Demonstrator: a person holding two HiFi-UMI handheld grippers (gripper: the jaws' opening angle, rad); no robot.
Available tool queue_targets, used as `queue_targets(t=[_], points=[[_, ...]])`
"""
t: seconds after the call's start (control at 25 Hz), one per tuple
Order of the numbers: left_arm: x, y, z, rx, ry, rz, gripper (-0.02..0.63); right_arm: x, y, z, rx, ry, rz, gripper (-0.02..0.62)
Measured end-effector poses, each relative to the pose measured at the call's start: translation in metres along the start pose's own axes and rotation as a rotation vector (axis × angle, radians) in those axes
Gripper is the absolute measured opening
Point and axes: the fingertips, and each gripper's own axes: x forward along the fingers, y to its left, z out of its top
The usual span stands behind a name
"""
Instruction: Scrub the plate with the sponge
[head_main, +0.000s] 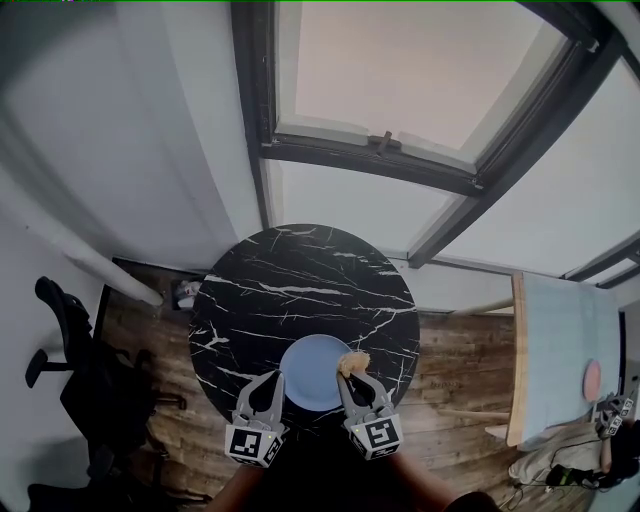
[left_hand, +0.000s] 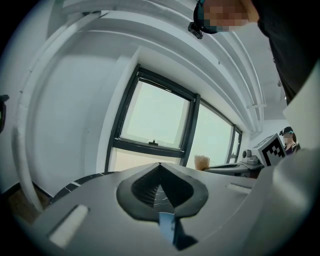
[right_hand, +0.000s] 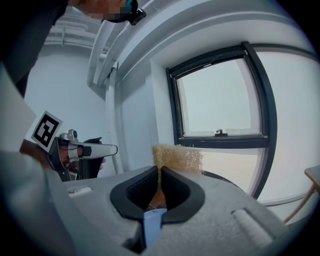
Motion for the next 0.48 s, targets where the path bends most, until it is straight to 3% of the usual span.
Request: queue_targets(t=[0.48], points=[[-0.0028,-0.0034,-0.0092,0.005,0.012,-0.022,0.000,0.0011,0.0029,-0.0057,0.008,0.018,-0.009,0.020]])
